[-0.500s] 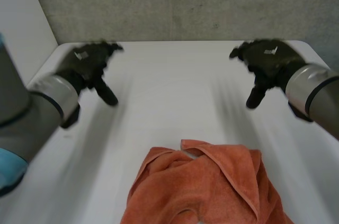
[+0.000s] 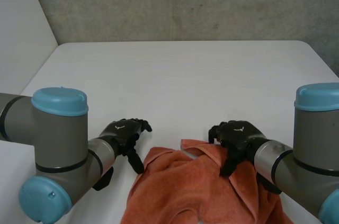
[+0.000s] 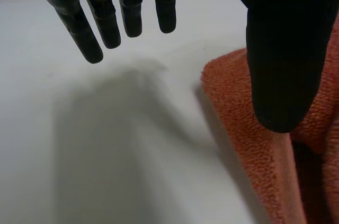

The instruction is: Fold the laundry

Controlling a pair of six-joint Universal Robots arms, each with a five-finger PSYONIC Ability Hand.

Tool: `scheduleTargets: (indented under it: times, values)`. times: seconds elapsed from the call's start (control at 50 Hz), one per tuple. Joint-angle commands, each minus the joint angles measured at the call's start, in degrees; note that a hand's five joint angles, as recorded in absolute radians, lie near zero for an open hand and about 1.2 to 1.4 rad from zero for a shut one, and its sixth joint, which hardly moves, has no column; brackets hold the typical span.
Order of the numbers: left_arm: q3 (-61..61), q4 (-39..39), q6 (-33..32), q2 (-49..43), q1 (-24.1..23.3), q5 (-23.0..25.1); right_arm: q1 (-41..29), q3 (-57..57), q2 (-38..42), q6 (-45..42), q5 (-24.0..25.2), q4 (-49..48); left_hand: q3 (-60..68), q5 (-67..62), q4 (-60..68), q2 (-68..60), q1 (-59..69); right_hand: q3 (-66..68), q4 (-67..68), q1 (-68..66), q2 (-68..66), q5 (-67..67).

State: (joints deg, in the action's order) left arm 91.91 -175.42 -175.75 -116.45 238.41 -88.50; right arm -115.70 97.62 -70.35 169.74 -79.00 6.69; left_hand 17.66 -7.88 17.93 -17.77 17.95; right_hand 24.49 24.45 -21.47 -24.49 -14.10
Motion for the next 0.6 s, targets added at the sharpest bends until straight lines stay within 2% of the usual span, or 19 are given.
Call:
scheduleTargets:
  times: [0.02, 0.04, 0.22, 0.28, 0.3, 0.32, 0.34, 0.38, 0.42, 0.5, 0.58, 0.6]
  values:
    - [0.1, 0.1, 0.1, 0.1, -0.8, 0.5, 0.4, 1.2, -0.5, -0.2, -1.8, -7.1, 4.0, -3.8, 3.7, -3.9, 3.7, 52.2, 52.2, -55.2, -52.2, -52.5]
    - [0.0, 0.0, 0.1, -0.1, -0.9, 0.6, 0.4, 1.2, -0.6, -0.3, -1.8, -7.6, 4.0, -3.8, 3.7, -3.9, 3.7, 55.5, 55.5, -58.5, -55.5, -55.9]
    - [-2.8, -0.5, 0.7, -4.4, -2.5, 1.2, -0.3, -0.2, -2.4, -3.7, -1.6, -8.5, 6.3, -6.1, 6.1, -6.2, 6.0, 55.5, 55.5, -58.5, -55.5, -55.9]
    - [-4.8, -0.5, 1.0, -6.2, -2.8, 1.2, -0.3, -1.9, -3.5, -5.3, -1.6, -8.6, 19.6, -19.4, 19.3, -19.5, 19.3, 55.5, 55.5, -58.5, -55.5, -55.9]
    - [-6.1, -0.6, 1.1, -6.7, -2.8, 1.2, -0.3, -2.4, -3.7, -5.6, -1.6, -8.7, 30.5, -30.2, 30.2, -30.4, 30.2, 55.5, 55.5, -58.5, -55.5, -55.9]
    - [-6.1, -0.6, 1.1, -6.7, -2.8, 1.2, -0.3, -2.4, -3.7, -5.6, -1.6, -8.7, 30.6, -30.3, 30.3, -30.5, 30.3, 55.5, 55.5, -58.5, -55.5, -55.9]
    - [-7.0, -0.8, 1.2, -7.0, -2.8, 1.2, -0.4, -3.1, -4.0, -5.9, -1.6, -8.8, 36.4, -36.2, 36.1, -36.3, 36.1, 55.5, 55.5, -58.5, -55.5, -55.9]
    - [-11.3, -2.3, 0.9, -8.3, -2.7, 1.0, -0.4, -6.1, -4.9, -6.1, -1.6, -9.8, 62.2, -62.0, 62.0, -62.1, 61.9, 55.5, 55.5, -58.5, -55.5, -55.9]
    - [-14.3, -3.2, 0.4, -8.6, -2.5, 0.6, -0.4, -8.0, -5.4, -6.2, -1.7, -11.2, 62.3, -62.1, 62.1, -62.2, 62.1, 55.5, 55.5, -58.5, -55.5, -55.9]
    - [-22.5, -6.2, 0.3, -7.8, -1.7, -1.6, 0.5, -12.2, -7.8, -5.7, -1.8, -18.2, 62.3, -62.1, 62.1, -62.2, 62.1, 55.5, 55.5, -58.5, -55.5, -55.9]
    - [-27.2, -13.7, -0.3, -2.7, 0.1, -6.6, 0.6, -13.2, -11.3, -5.1, -1.9, -31.6, 62.3, -62.1, 62.1, -62.2, 62.1, 55.5, 55.5, -58.5, -55.5, -55.9]
    - [-27.3, -15.7, -0.6, -1.3, 0.6, -7.3, 0.6, -13.0, -12.3, -5.1, -2.4, -37.4, 62.3, -62.1, 62.1, -62.2, 62.1, 55.5, 55.5, -58.5, -55.5, -55.9]
